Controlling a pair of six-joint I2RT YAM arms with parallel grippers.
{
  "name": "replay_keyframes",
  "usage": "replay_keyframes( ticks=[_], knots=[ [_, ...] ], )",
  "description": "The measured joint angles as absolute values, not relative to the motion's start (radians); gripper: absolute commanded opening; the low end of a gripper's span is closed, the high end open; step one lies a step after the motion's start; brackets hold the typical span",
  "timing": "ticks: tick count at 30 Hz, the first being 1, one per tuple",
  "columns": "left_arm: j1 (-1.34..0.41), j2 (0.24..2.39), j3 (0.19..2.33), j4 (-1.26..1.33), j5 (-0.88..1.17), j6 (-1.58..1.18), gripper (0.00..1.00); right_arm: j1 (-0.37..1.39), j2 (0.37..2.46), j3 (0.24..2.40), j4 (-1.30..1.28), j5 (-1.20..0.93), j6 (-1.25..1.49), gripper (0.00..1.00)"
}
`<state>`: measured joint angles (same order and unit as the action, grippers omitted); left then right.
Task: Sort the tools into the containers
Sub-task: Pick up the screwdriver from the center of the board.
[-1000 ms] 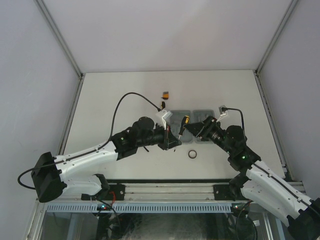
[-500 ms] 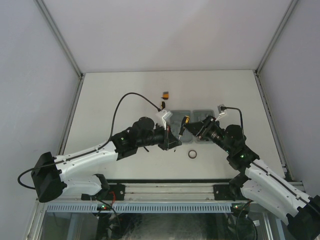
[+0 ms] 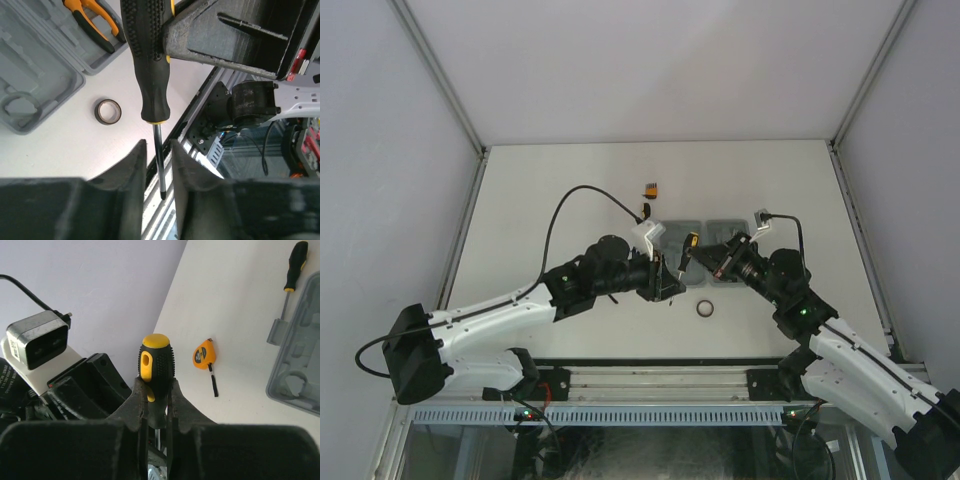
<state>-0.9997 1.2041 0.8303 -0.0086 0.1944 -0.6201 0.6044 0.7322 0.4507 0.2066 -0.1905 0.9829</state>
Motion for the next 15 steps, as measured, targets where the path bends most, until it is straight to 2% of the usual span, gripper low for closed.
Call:
replay_keyframes(
  ticks=[4, 10, 15],
  knots=[
    [-1.003, 1.197, 0.83, -0.015, 0.182, -0.611, 0.51, 0.604, 0.729, 0.451, 0.175, -0.183, 0.975, 0.0],
    [-0.999, 1.154, 0.831, -0.059, 0.139, -0.598, 0.53, 0.6, 0.687, 0.451, 0.08, -0.121, 0.937, 0.0],
    [-0.952, 1.108, 0.831, -0.113, 0.129, -0.591, 0.53, 0.589, 0.676, 0.473, -0.103, -0.002, 0.899, 0.0]
  ],
)
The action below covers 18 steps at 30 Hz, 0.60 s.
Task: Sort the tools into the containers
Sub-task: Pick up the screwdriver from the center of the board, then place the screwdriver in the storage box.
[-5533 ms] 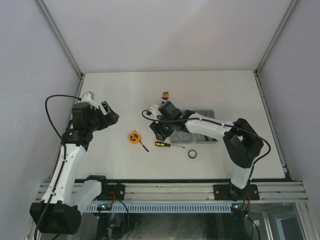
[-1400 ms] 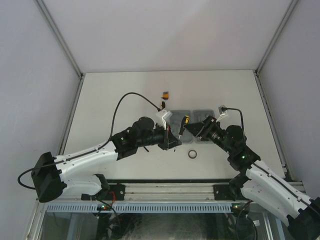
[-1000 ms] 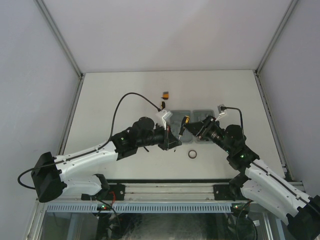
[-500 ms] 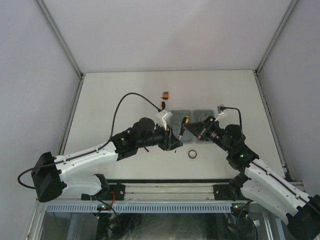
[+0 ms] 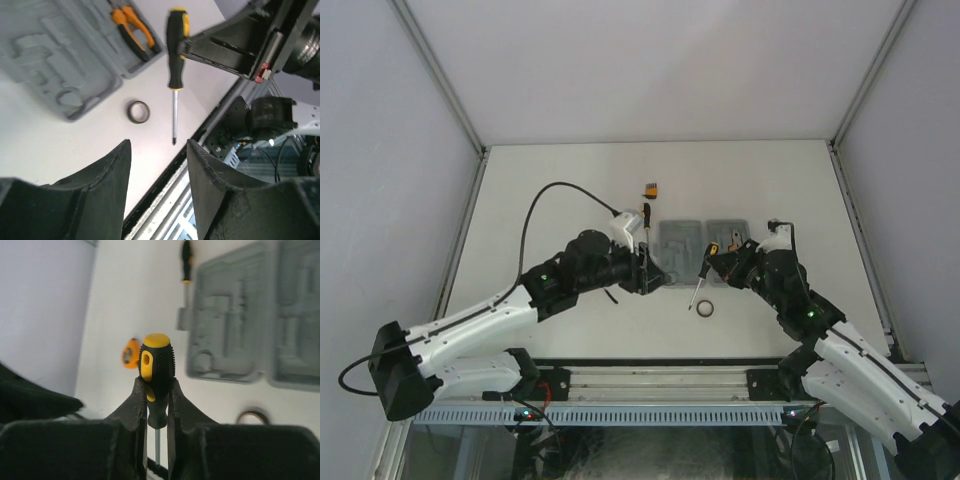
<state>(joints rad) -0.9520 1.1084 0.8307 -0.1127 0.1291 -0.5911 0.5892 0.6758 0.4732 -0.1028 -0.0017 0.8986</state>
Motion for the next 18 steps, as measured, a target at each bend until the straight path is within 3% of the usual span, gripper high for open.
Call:
replay_keyframes(
  ticks=[6, 18],
  knots=[
    [-0.812, 1.021, 0.834, -0.231, 0.102, -0.579, 0.53, 0.569, 0.706, 0.487, -0.282, 0.135, 0.885, 0.0],
    [-0.506, 0.891, 0.907, -0.485, 0.087, -0.488, 0.57, 0.416, 0.89, 0.546, -0.372, 0.097, 0.758, 0.0]
  ],
)
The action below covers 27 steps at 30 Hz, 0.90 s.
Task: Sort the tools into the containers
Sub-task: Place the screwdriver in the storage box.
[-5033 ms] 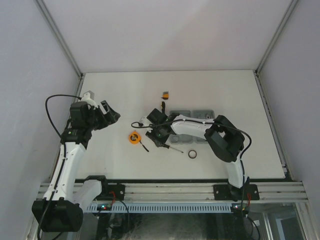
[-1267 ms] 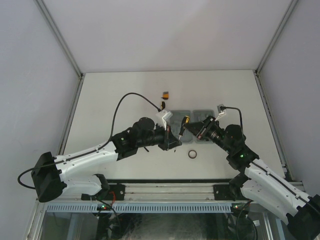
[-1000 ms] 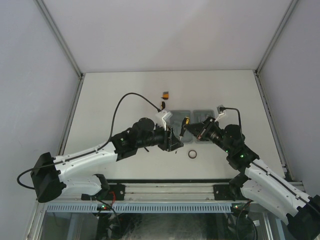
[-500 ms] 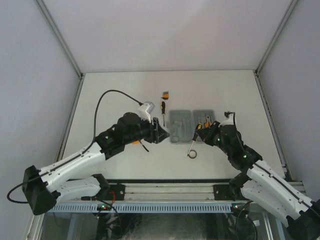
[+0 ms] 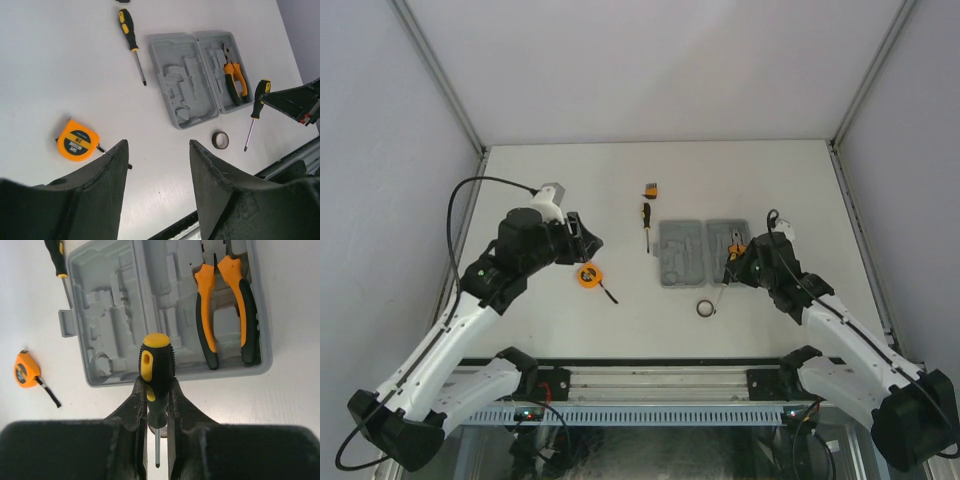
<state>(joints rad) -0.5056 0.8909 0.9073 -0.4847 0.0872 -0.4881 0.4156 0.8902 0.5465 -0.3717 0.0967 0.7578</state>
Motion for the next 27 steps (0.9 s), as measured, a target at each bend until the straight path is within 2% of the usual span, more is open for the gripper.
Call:
replay_keyframes(
  ticks=[9, 17, 27],
  knots=[
    [-0.42, 0.858, 0.918, -0.537, 0.072, -0.45, 0.57, 0.356, 1.096, 0.672, -0.345, 0.088, 0.595, 0.0],
    [-0.354, 0.806, 0.877, -0.536, -0.052, -0.46, 0.59, 0.332, 1.33, 0.851, -0.3, 0.047, 0.456, 0.0],
    [-0.345, 0.788, 0.876, -0.532, -0.065, -0.459, 0.59, 0.296, 1.605, 1.057, -0.311, -0.028, 0.358, 0.0]
  ],
)
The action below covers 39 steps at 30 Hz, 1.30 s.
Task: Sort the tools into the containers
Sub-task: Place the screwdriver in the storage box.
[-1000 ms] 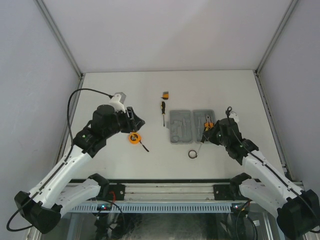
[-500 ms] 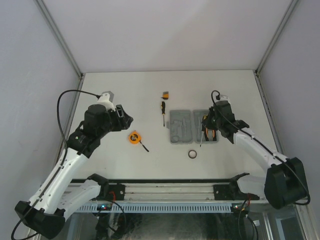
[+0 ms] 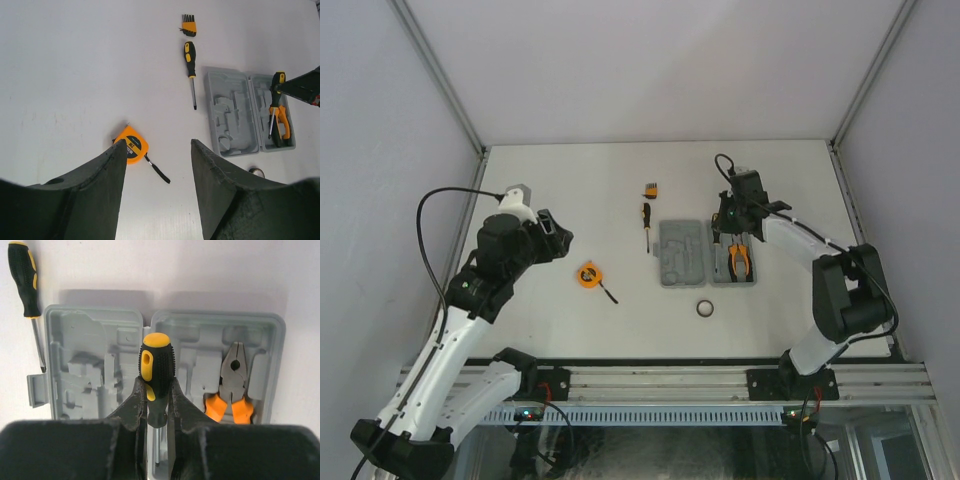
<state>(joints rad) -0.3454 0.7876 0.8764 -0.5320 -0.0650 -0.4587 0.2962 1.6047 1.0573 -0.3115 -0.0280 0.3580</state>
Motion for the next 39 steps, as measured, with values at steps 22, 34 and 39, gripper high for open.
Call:
replay_keyframes(
  ticks=[22, 34, 39],
  knots=[
    [-0.32, 0.824, 0.876, -0.533, -0.032, -0.459, 0.59, 0.295, 1.788, 1.148, -0.378, -0.049, 0.311, 0.0],
    [-0.311, 0.831, 0.876, -0.533, -0.02, -0.459, 0.59, 0.296, 1.828, 1.179, -0.393, -0.033, 0.319, 0.0],
    [-0.311, 0.834, 0.876, -0.533, -0.019, -0.459, 0.58, 0.296, 1.838, 1.187, -0.393, -0.028, 0.335, 0.02]
  ],
)
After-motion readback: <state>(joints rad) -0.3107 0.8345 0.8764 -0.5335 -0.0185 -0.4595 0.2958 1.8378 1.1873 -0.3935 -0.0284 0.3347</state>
